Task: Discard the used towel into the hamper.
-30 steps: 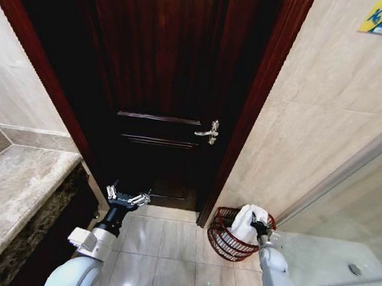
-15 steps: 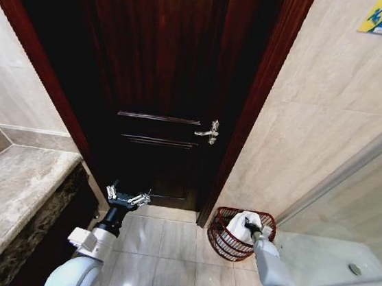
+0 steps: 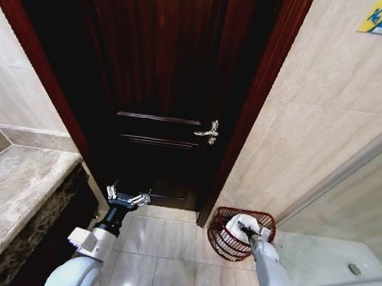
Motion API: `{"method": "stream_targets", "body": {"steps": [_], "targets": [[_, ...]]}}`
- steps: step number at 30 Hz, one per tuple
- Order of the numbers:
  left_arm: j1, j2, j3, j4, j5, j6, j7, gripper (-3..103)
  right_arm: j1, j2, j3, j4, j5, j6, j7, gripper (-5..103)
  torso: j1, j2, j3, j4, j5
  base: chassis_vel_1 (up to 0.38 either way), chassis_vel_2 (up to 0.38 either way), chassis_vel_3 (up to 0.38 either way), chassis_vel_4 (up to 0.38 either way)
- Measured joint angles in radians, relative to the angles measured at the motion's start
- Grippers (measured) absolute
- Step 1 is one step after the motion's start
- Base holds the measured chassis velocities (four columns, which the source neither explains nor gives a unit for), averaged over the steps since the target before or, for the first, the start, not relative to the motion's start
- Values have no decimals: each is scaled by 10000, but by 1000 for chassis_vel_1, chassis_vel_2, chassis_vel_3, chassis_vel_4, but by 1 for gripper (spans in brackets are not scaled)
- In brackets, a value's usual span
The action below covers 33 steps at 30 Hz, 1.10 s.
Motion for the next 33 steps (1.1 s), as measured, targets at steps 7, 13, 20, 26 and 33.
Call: {"method": "stream_targets", "body": {"steps": [7, 13, 20, 26, 33], "targets": [[0, 0, 0, 0, 0, 0, 0, 100, -562, -195, 452, 541, -998, 556, -77, 87, 1, 0, 0, 2, 4, 0, 0, 0, 0], [0, 0, 0, 0, 0, 0, 0, 100, -1898, -72, 1203, 2544, -1042, 909, -30, 100, 1, 0, -1, 3, -5, 0, 0, 0, 0], [0, 0, 0, 0, 0, 0, 0, 100, -4802, 1239, 2676, 6274, -1036, 2338, -198, 100, -1, 1, -1, 1, 1, 0, 0, 0, 0], [-1, 0, 0, 0, 0, 0, -1, 100, -6533, 2305, 3148, 8857, -966, 3265, -366, 100, 0, 0, 0, 1, 1, 0, 0, 0, 0], [0, 0, 0, 0, 0, 0, 0, 100, -8194, 2766, 3038, 10860, -892, 4269, -345, 100, -1, 1, 0, -1, 2, 0, 0, 0, 0]]}}
